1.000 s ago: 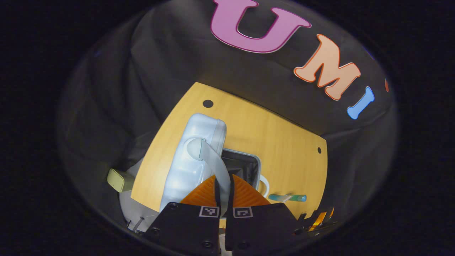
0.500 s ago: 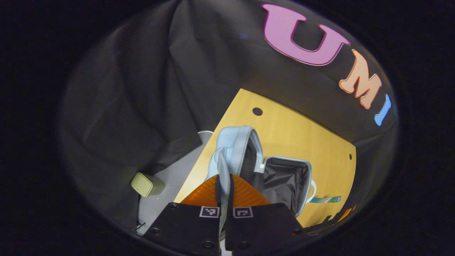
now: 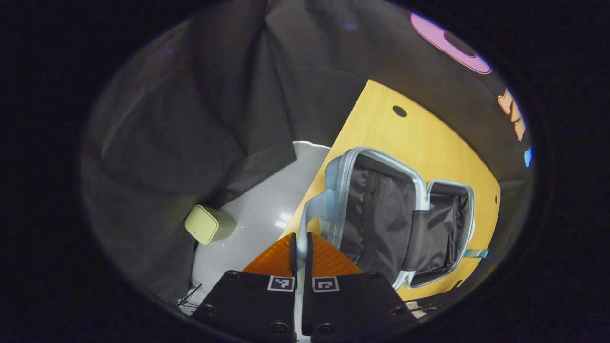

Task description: First open the suitcase, pack the skin care products into it, and then close the suitcase.

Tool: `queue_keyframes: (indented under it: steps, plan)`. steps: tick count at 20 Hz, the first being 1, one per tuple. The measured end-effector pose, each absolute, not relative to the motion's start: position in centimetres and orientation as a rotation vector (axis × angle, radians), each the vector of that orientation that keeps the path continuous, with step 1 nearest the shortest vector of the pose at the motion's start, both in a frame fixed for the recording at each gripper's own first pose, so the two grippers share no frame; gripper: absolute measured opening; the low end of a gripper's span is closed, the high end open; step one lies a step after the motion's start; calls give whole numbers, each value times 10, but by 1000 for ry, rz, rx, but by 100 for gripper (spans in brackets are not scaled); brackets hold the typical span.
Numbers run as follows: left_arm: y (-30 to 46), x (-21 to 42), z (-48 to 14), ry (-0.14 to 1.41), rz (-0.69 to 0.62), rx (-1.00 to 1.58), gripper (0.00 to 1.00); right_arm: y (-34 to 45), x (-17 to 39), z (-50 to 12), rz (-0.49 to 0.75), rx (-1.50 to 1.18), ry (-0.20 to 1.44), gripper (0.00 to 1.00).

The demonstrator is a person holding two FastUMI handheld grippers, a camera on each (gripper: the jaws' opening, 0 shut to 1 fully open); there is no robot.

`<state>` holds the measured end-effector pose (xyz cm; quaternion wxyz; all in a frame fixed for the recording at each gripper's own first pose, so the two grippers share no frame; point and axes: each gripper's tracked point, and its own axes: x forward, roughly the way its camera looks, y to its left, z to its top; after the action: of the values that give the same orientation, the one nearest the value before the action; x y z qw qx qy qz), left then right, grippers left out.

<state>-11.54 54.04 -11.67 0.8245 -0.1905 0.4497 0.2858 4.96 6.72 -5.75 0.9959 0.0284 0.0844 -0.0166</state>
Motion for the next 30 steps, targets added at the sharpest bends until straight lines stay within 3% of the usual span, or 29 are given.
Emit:
queue_keyframes:
  steps: [8, 11, 16, 21, 30]
  plan:
    - [550, -124, -178, 1014, 568, -461, 0, 80, 42, -47, -52, 19, 153, 97]
    - [547, -125, -169, 990, 546, -465, 12, 81, 36, -51, -55, 11, 164, 96]
    - [524, -123, -135, 914, 556, -367, 96, 75, 29, -58, -59, 15, 174, 97]
    - [451, -109, -101, 832, 519, -264, 95, 61, 26, -72, -37, 12, 201, 97]
    - [194, -35, -102, 796, 177, -302, 96, 38, 52, -122, 111, 21, 339, 97]
